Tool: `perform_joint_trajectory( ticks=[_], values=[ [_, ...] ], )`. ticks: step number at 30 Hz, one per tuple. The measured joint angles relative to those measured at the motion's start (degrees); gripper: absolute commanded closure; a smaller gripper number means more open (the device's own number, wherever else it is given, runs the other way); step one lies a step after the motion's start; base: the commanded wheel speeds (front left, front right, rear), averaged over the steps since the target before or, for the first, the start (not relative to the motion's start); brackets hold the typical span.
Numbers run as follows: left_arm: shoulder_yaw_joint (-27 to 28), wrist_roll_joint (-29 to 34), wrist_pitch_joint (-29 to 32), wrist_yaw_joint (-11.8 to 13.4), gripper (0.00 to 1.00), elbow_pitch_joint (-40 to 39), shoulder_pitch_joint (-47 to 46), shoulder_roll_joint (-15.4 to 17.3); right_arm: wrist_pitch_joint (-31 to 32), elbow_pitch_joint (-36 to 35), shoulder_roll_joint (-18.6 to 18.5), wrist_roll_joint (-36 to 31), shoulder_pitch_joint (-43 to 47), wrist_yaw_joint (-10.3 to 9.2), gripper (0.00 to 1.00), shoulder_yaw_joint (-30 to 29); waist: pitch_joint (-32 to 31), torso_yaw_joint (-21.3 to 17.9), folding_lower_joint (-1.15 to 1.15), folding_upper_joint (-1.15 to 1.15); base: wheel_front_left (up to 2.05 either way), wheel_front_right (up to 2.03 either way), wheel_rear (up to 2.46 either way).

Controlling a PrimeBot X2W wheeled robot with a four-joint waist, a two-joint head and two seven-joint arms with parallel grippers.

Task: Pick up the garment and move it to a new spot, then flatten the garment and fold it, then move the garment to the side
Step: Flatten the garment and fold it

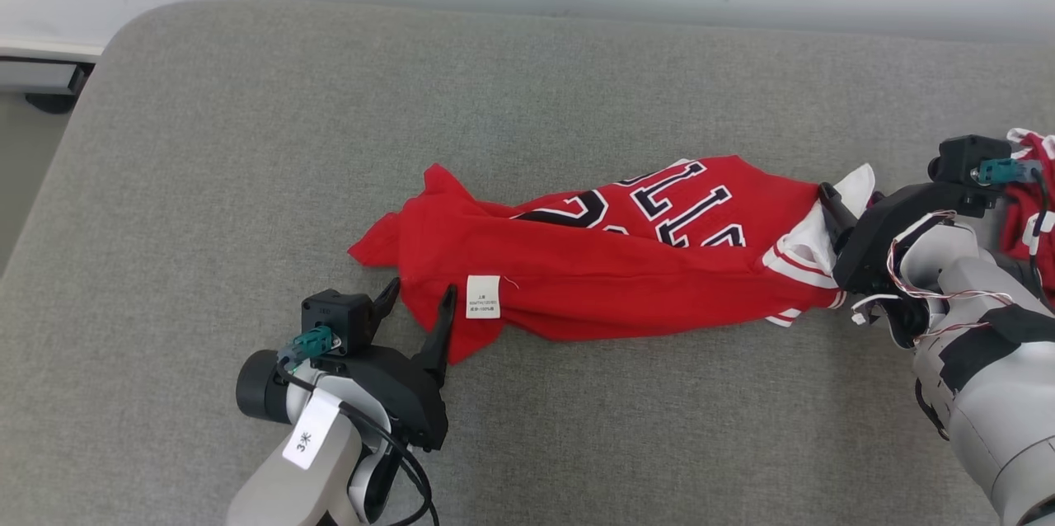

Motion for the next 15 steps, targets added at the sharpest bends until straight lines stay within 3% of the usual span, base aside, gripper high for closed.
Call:
perform_joint_trajectory(
  ticks=[3, 4, 5, 6, 7, 15],
  values=[
    [-0.05, -0.02, 0.1, -0.07, 0.0, -0.2, 0.01, -0.08, 0.4, 0.18, -0.1, -0.11, -0.03, -0.6, 0.0, 0.41, 0.47, 0.31, 0.0, 0.0, 0.0, 0.0, 0.0],
    [-0.05, -0.08, 0.44, -0.1, 0.06, -0.21, 0.01, -0.11, 0.41, 0.23, -0.11, -0.12, -0.03, -0.66, 0.0, 0.45, 0.56, 0.37, 0.0, 0.0, 0.0, 0.0, 0.0],
    [-0.05, -0.12, 0.43, -0.1, 0.34, -0.21, 0.02, -0.16, 0.43, 0.27, -0.12, -0.16, -0.03, -1.01, 0.0, 0.47, 0.61, 0.39, 0.0, 0.0, 0.0, 0.0, 0.0],
    [-0.05, -0.14, 0.43, -0.22, 0.81, -0.22, 0.02, -0.19, 0.45, 0.31, -0.11, -0.33, -0.04, -1.14, 0.63, 0.62, 0.66, 0.39, 0.0, 0.0, 0.0, 0.0, 0.0],
    [0.0, -0.34, 0.44, -0.65, 1.0, -0.22, 0.02, -0.19, 0.42, 0.32, -0.11, -0.55, -0.05, -1.14, 1.0, 0.66, 0.69, 0.38, 0.0, 0.0, 0.0, 0.0, 0.0],
    [0.14, -0.86, 0.9, -1.45, 1.0, -0.21, 0.04, -0.26, -0.73, 0.47, -0.09, -0.63, -1.18, -1.13, 1.0, 1.04, 0.82, -0.22, 0.0, 0.0, 0.0, 0.0, 0.0]
  ],
)
